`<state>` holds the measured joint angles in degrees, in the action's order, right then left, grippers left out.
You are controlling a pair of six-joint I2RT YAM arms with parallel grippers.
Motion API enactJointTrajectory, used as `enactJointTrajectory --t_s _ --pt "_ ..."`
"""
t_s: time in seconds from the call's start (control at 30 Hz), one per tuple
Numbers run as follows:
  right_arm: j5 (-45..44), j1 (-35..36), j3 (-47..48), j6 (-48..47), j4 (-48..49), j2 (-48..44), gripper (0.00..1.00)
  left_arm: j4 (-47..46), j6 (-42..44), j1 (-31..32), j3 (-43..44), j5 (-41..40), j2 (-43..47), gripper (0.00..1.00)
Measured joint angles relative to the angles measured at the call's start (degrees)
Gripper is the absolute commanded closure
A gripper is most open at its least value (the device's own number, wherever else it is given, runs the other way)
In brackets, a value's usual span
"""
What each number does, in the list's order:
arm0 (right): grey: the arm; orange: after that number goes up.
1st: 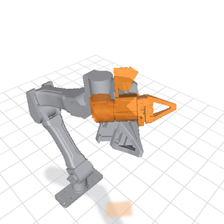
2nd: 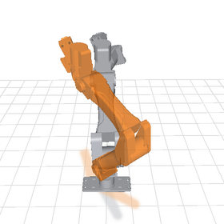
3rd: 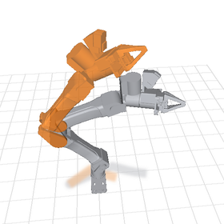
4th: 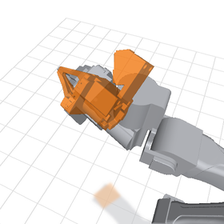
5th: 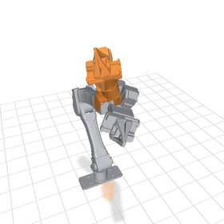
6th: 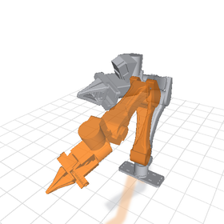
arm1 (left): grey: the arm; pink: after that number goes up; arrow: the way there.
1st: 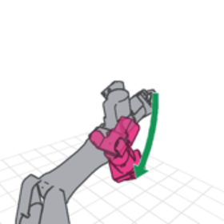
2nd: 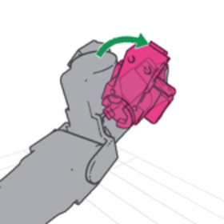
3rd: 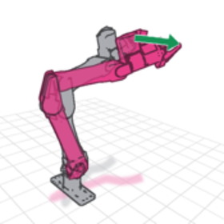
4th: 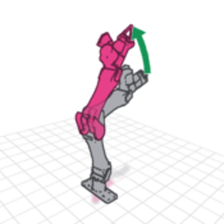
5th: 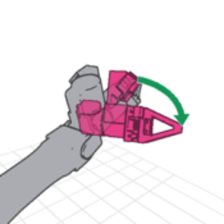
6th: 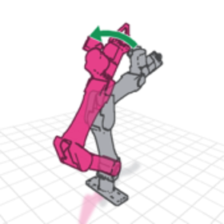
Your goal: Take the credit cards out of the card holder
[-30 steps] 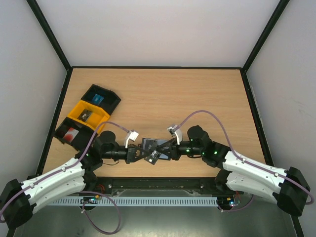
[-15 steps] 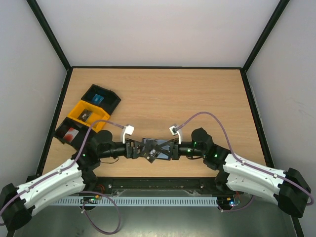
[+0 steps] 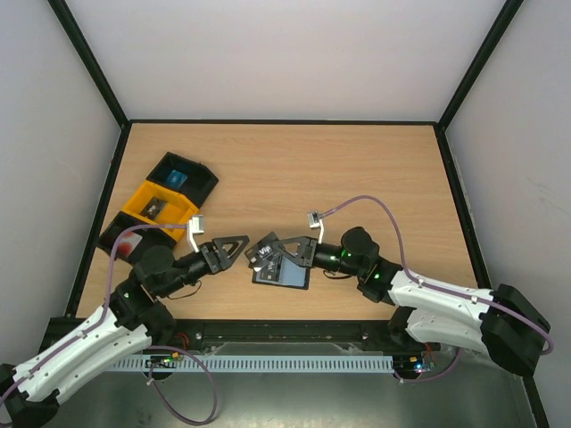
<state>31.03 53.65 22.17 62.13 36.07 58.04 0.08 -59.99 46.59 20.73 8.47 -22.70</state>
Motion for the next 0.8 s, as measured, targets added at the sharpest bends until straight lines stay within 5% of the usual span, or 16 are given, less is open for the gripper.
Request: enactJointTrajectory --t_s 0.3,0.57,0.8 --pt "-4.31 0.00 4.13 6.01 3.52 4.61 0.98 -0.37 -3.74 0.00 0.02 -1.57 2.40 0.10" --pt "-8.35 0.00 4.24 9.55 5.79 7.26 0.98 -1.64 -6.29 0.00 -0.22 -1.22 2.25 0.31" --pt "-10.36 0.00 4.07 12.90 9.46 7.43 0.98 -4.42 -7.98 0.00 -2.34 -1.20 1.27 0.40"
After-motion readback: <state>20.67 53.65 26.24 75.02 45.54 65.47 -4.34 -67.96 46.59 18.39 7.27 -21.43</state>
